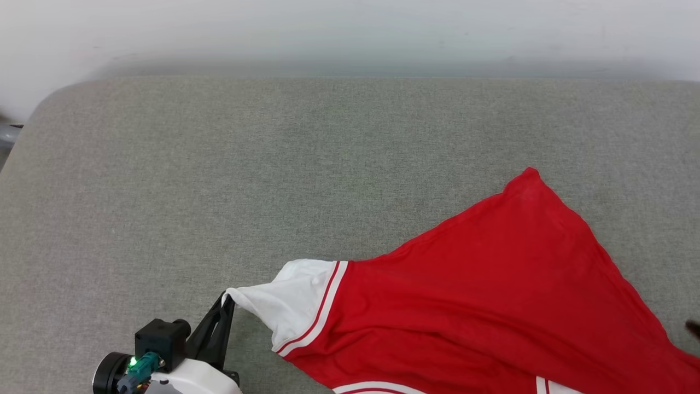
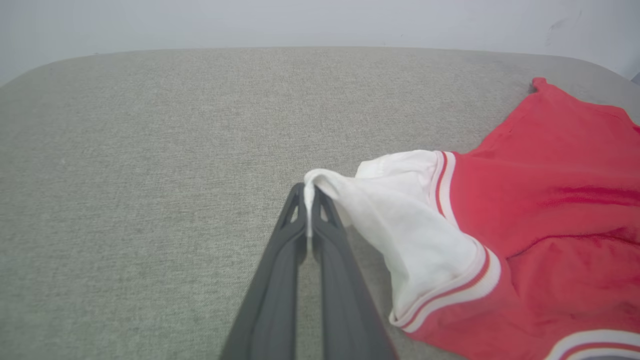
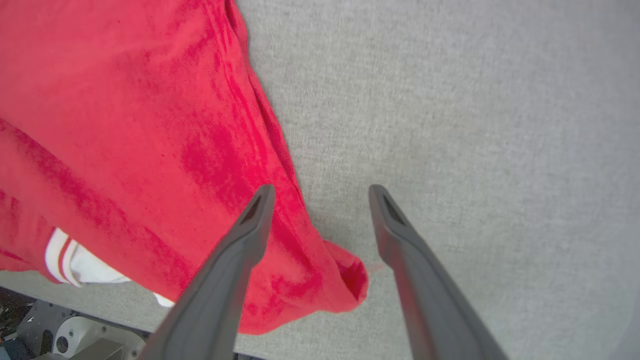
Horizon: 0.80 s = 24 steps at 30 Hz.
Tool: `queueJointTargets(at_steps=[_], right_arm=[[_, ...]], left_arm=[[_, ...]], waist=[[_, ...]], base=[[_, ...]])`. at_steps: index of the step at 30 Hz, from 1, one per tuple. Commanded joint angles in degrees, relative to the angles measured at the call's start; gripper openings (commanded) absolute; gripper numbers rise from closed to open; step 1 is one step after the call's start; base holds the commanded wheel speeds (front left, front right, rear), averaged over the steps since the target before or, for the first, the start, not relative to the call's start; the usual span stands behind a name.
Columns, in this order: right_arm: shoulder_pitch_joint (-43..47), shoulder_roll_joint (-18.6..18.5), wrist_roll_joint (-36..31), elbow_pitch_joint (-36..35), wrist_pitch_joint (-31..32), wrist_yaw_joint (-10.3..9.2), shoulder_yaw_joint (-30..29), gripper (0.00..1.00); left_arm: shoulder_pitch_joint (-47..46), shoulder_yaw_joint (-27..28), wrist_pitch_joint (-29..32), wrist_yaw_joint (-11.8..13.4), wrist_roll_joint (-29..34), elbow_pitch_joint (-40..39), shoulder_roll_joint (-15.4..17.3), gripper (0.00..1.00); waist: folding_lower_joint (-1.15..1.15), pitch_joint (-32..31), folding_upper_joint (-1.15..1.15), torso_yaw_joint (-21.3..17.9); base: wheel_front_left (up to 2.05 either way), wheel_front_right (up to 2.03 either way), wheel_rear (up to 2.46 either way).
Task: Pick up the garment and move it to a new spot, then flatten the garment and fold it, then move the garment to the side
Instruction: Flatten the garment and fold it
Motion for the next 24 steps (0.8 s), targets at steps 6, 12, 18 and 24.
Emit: queueJointTargets(at_steps=[6, 12, 18, 24], right_arm=[[-8.80, -2.54, -2.98, -8.69, 0.17, -0.04, -5.71, 1.00], [-19.71, -2.89, -6.18, -11.89, 7.48, -0.05, -1.00, 1.00], [-31.51, -0.21, -9.36, -8.09, 16.22, -0.05, 6.86, 1.00], [-41.00, 2.19, -11.28, -1.11, 19.85, -0.05, 13.02, 1.00]], left_arm=[[-1.98, -0.36, 0.08, -0.19, 1.09, -1.18, -0.15, 0.00], [-5.07, -1.13, 0.19, -0.64, 2.25, -1.68, -1.09, 0.00], [-8.24, -1.95, -0.02, -1.30, 3.34, -1.23, -2.92, 0.00], [-11.30, -2.86, -0.27, -2.38, 4.37, -0.37, -4.79, 0.00]], waist=[[0.00, 2.13, 0.00, 1.94], [0.00, 5.58, 0.00, 4.17], [0.00, 8.73, 0.00, 6.30], [0.00, 11.74, 0.00, 8.82]], base=[[0.00, 0.00, 0.00], [0.00, 0.00, 0.00], [0.00, 0.00, 0.00], [0.00, 0.00, 0.00]])
